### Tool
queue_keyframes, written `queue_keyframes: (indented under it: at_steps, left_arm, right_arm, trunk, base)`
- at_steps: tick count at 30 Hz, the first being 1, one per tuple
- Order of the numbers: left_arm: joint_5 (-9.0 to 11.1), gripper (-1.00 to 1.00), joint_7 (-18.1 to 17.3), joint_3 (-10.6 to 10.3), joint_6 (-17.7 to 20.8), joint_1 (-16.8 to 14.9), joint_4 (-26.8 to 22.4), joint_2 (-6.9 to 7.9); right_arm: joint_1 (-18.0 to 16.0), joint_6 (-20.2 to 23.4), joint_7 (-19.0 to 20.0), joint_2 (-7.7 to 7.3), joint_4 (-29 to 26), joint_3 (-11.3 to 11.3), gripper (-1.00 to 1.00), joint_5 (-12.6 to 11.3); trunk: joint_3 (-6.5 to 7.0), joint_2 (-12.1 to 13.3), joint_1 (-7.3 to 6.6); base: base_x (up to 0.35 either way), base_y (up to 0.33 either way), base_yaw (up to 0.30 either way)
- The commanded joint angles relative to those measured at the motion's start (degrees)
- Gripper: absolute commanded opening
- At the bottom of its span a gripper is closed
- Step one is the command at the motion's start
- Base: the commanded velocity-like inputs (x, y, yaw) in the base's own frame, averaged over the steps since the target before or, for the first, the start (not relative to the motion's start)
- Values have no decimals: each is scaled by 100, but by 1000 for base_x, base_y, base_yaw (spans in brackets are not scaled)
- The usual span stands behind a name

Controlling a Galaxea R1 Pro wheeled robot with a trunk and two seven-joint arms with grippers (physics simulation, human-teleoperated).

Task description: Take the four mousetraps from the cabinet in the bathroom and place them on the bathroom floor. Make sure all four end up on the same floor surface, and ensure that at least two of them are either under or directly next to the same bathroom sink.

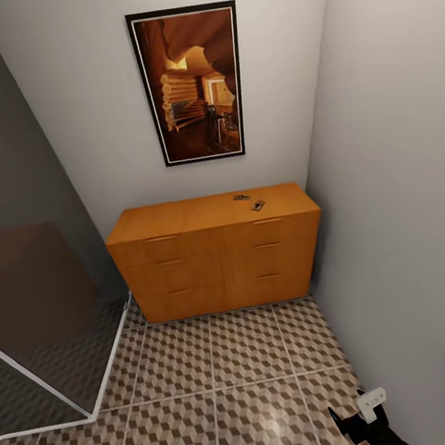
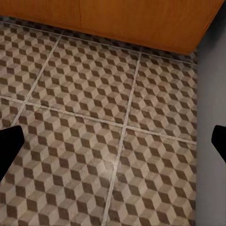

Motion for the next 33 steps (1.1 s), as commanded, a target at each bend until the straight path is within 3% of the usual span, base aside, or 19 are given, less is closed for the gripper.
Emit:
queue_keyframes:
  at_steps: [1,5,17,33]
  left_arm:
    - [13,100,25,-49,-23,-13,19,-3]
    - [13,100,26,-49,-22,-13,19,-3]
    - [13,100,24,-49,-22,-12,19,-3]
    - [10,100,25,-49,-22,-13,19,-3]
  right_arm:
    - [-2,-18,4,-3,2,4,100,16]
    - [-1,-18,2,-3,2,6,100,16]
    - [-2,-18,4,-3,2,3,100,16]
    - [-1,-18,4,-3,2,8,100,24]
  trunk:
    - [-11,-11,6]
    - [-11,-11,6]
    - [-11,-11,6]
    - [-11,-11,6]
  base:
    - [242,0,249]
    - [235,0,244]
    - [193,0,22]
    - [63,0,0]
